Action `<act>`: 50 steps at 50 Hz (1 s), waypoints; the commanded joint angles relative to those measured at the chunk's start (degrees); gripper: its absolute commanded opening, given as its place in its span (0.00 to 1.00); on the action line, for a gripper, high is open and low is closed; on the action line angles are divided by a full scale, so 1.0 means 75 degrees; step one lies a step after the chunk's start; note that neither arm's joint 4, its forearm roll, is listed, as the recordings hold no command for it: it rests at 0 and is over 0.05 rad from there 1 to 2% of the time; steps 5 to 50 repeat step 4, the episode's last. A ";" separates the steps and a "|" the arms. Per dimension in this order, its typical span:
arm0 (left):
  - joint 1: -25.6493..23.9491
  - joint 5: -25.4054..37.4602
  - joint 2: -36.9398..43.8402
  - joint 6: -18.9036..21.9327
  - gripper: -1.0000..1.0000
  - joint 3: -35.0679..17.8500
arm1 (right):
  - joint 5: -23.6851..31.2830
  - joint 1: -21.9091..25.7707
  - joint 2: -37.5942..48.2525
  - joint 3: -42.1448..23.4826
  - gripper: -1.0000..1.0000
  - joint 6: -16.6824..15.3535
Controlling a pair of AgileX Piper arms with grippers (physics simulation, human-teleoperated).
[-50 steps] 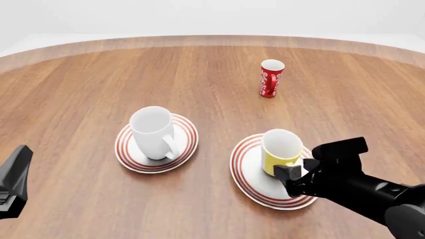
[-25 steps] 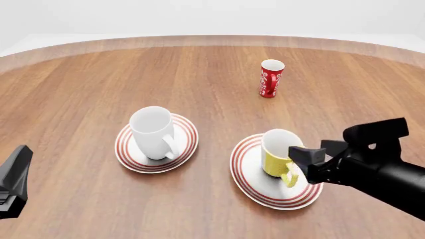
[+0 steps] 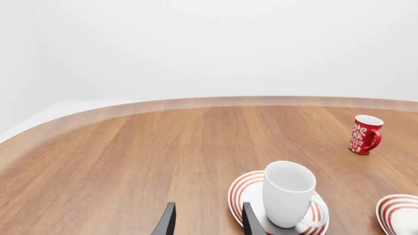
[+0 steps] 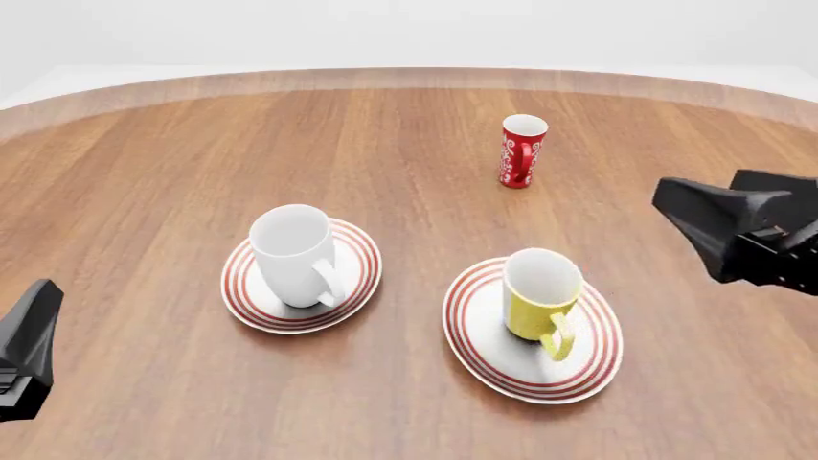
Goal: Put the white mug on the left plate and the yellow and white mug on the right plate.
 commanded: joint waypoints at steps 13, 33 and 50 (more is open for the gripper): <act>0.0000 0.0000 0.0000 0.0000 1.00 0.0000 | 0.0390 -0.0447 -0.1300 -0.0827 1.00 -0.0106; 0.0000 0.0000 0.0000 0.0000 1.00 0.0000 | 0.0390 -0.0447 -0.1300 -0.0827 1.00 -0.0106; 0.0000 0.0000 0.0000 0.0000 1.00 0.0000 | 0.0390 -0.0447 -0.1300 -0.0827 1.00 -0.0106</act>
